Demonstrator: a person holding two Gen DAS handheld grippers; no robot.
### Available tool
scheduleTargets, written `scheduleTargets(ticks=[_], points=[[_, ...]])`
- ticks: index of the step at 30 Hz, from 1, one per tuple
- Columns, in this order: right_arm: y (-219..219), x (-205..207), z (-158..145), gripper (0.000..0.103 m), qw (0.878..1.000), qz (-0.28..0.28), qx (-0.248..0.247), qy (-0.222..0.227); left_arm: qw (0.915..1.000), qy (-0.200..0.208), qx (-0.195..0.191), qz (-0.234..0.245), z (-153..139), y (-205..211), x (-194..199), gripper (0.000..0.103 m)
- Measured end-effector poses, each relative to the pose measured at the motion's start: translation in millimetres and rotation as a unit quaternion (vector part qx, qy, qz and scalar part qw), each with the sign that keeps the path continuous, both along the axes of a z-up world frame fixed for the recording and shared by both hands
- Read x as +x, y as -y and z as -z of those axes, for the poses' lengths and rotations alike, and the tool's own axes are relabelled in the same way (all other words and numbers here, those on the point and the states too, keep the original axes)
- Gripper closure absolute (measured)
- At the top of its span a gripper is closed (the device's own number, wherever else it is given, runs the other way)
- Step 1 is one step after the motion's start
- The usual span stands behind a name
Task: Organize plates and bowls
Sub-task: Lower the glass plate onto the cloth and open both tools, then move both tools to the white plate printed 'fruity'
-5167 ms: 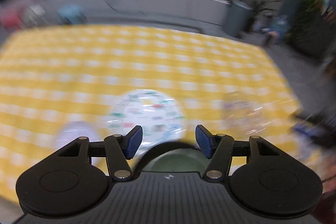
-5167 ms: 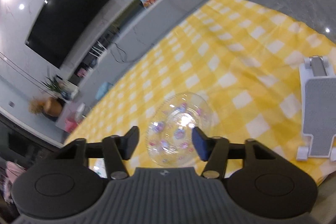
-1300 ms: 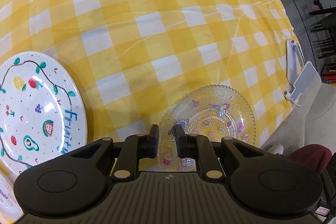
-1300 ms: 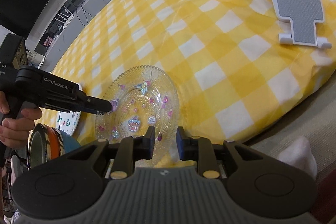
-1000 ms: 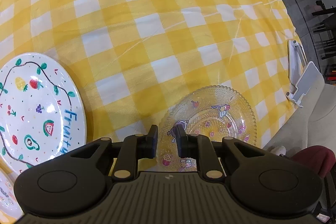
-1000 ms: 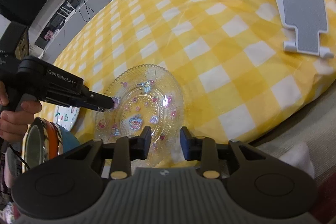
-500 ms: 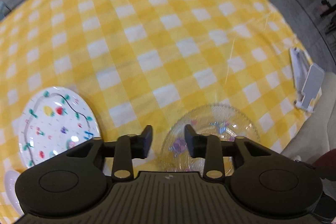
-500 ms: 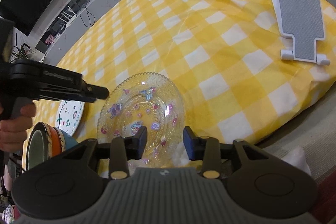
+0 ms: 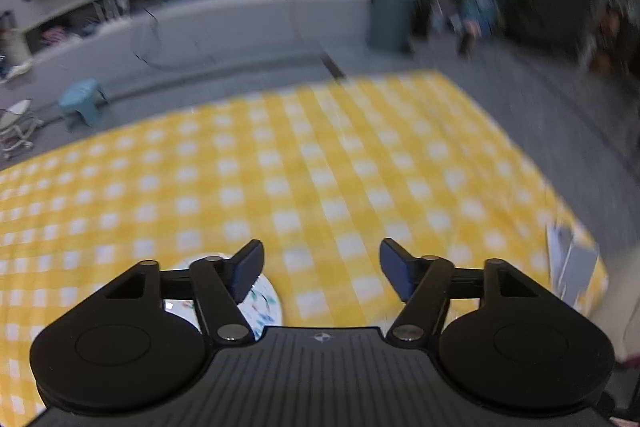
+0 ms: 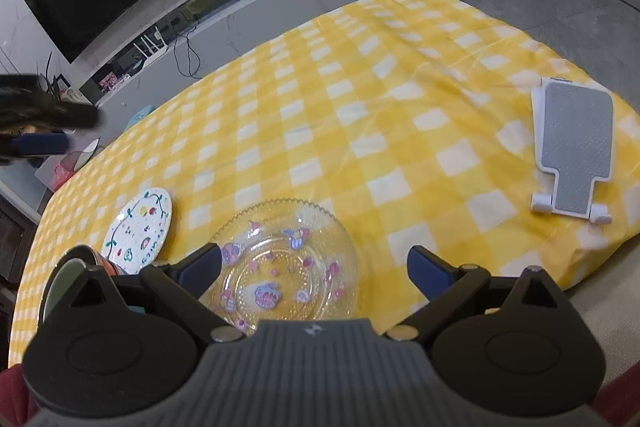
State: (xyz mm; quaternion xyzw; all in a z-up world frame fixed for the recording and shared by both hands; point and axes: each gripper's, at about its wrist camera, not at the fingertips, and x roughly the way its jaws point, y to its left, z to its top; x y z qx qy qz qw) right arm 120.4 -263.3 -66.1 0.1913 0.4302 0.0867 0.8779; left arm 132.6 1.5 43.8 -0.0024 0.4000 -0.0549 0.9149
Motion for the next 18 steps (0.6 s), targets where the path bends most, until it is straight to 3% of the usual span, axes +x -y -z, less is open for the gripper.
scheduleTargets(ticks=[4,12,16,18], points=[[14.3,-1.4,-1.6,0.005,0.998,0.016,0.051,0.014,0.9977,0.047,-0.034,-0.036,-15.8,-25.8,-19.5,0.017],[27.8,4.8,-19.2,0.005,0.989,0.036,0.132,0.049,0.9943,0.047,-0.029,-0.091,1.5,-78.1,-23.9,0.017],[20.9,14.4,-44.7,0.005,0.975,-0.013,0.214,0.066,0.9907,0.022,-0.063,-0.119,23.4,-110.4,-17.7,0.02],[7.9,22.0,-58.6,0.005,0.969,-0.049,0.232,0.075,0.9897,0.008,-0.083,-0.117,37.5,-123.3,-10.5,0.023]])
